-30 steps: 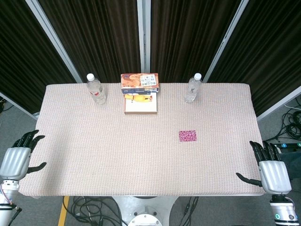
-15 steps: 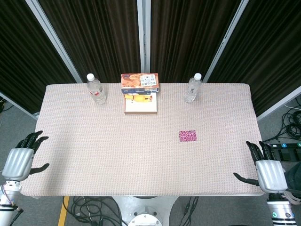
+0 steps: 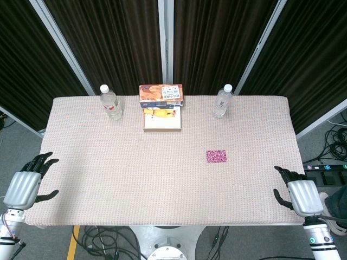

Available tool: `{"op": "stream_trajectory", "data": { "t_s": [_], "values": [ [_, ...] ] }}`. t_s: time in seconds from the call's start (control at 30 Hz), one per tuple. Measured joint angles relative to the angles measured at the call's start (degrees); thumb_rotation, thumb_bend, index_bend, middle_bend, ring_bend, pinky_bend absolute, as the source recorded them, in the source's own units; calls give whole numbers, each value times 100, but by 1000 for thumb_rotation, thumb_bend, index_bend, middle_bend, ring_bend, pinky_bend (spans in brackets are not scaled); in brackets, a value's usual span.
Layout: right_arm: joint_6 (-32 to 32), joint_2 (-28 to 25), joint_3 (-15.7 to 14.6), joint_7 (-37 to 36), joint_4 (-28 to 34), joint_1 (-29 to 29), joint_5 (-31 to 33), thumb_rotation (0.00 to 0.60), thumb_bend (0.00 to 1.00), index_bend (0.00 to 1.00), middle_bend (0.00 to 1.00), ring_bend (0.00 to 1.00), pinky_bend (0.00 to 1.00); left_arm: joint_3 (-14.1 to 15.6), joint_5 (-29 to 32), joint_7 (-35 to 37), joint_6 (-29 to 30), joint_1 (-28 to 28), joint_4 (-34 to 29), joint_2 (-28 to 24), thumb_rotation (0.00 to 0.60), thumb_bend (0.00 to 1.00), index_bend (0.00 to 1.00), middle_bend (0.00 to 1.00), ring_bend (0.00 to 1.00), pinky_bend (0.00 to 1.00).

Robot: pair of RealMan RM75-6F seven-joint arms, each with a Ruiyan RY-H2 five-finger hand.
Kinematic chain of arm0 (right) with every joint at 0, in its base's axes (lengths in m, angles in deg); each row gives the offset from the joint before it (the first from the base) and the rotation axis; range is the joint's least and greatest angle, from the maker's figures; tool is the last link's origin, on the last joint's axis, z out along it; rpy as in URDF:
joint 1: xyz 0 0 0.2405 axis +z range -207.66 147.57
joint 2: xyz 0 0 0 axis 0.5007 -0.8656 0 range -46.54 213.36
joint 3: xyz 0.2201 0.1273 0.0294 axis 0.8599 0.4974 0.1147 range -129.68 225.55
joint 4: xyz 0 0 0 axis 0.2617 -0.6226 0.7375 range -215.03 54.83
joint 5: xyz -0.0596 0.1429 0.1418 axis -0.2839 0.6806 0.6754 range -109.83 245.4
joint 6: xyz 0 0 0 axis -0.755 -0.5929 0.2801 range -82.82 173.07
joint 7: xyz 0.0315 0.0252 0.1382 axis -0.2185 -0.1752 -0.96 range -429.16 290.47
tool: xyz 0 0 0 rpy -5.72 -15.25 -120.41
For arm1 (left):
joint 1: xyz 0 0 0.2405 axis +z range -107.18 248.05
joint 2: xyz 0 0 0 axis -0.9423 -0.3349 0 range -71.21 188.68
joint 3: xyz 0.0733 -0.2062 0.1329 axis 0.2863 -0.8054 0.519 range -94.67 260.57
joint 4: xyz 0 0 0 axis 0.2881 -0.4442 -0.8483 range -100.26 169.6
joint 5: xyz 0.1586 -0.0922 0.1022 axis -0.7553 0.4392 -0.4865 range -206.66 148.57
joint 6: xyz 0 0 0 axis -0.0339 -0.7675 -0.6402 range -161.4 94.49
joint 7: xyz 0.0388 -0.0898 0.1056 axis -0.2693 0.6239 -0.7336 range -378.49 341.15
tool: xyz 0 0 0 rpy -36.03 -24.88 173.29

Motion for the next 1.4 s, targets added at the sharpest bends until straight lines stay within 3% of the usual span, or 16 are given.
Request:
{"op": "stream_trajectory", "data": {
  "t_s": [0.07,0.17,0.37,0.67,0.97,1.4],
  "values": [
    [150,12,34,17,6,101,25,582,332,234,591,638,713,1,-3,2,16,4,18,21,600,55,256,219,132,262],
    [499,20,87,137,44,276,167,600,337,232,764,796,856,-2,-12,-3,37,6,22,31,600,55,256,219,132,262],
    [1544,101,331,718,134,862,956,600,401,169,978,978,987,-15,-5,-42,69,11,48,84,600,55,256,219,132,262],
    [2501,698,671,1845,-4,1814,2219,600,595,195,1000,1000,1000,-26,19,-73,70,9,42,106,600,55,256,219,132,262],
    [2760,1568,731,2621,-514,2435,3045,600,591,219,1000,1000,1000,-42,45,-114,75,3,112,158,600,55,256,219,132,262],
    [2915,2185,656,3003,-910,3042,4067,600,625,197,1000,1000,1000,-33,71,-88,13,-19,132,169,600,55,257,219,132,262]
  ]
}}
